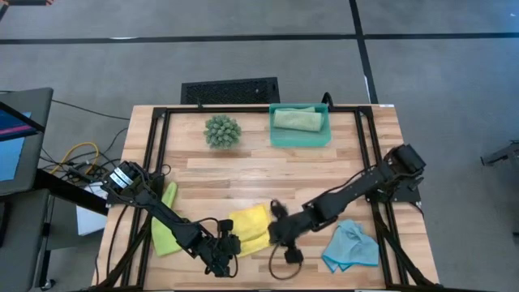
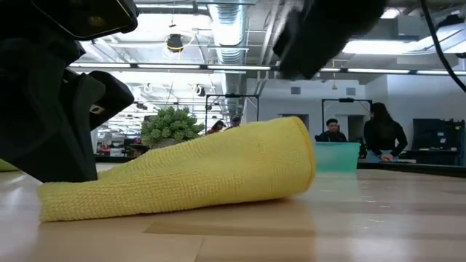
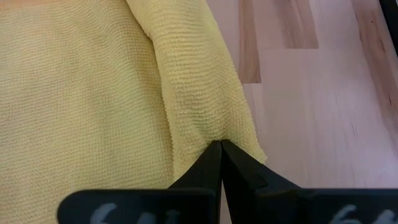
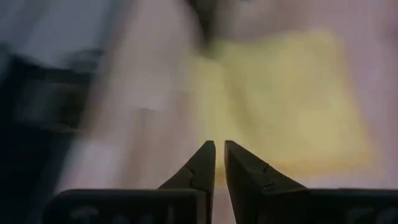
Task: Roll microfiber towels into tight, uniform cylinder then place into a basket
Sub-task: Roll the yellow microfiber cloth
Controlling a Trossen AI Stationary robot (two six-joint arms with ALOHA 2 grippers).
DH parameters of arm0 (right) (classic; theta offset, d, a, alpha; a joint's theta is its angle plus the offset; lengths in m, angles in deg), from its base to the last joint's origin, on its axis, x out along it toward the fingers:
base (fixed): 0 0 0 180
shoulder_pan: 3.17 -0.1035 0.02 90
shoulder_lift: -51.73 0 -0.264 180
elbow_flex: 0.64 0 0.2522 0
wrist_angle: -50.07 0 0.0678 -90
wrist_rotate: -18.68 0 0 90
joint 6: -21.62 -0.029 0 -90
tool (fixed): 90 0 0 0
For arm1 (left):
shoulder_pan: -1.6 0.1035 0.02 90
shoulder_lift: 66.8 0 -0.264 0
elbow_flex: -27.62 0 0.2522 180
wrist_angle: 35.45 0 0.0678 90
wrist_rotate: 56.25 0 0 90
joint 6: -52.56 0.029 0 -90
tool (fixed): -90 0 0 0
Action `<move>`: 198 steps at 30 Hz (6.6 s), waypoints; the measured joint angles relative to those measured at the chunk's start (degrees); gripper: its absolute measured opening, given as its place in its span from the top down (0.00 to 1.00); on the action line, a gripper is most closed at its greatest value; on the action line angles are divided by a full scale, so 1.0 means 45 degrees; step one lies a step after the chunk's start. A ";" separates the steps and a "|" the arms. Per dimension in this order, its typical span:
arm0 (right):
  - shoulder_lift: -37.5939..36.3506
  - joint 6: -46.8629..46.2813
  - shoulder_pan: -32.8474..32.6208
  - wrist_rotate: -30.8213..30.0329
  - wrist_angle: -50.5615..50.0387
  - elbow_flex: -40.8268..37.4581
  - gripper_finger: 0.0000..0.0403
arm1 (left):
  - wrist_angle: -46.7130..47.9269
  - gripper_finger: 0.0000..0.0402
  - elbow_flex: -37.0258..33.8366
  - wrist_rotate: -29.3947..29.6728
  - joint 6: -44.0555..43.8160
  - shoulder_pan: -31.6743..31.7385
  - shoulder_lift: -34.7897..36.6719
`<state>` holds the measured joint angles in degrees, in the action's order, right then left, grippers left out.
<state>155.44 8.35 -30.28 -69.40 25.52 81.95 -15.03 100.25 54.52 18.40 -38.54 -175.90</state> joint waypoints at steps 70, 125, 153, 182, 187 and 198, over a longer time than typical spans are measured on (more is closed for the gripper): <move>0.1839 0.3490 -0.0266 -0.1399 0.3336 -0.0886 0.83 | 0.1882 1.00 0.1025 0.0792 -0.1357 0.0797 -0.0170; 0.3009 0.4030 -0.0020 -0.0856 0.1726 0.1315 0.95 | 0.1278 1.00 0.1044 0.1316 0.1174 0.0126 -0.0160; 0.3043 0.0582 0.1475 0.2573 0.1497 0.1092 0.94 | 0.2866 1.00 0.2905 0.3413 0.2447 -0.0774 -0.0160; 0.3910 0.0944 0.2075 0.2764 0.1951 0.1086 0.91 | 0.0831 1.00 0.1925 0.2216 0.2647 -0.0494 -0.0301; 0.3917 0.0984 0.2113 0.2729 0.1867 0.1082 0.89 | 0.0713 1.00 0.1928 0.2489 0.2918 -0.0251 -0.0301; 0.3858 0.1138 0.1999 0.2701 0.1743 0.1082 0.67 | 0.2265 1.00 0.1836 0.2546 0.0690 0.0331 -0.0350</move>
<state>172.80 13.47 -21.29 -57.25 33.36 86.82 -4.84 108.52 65.98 21.50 -37.05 -177.48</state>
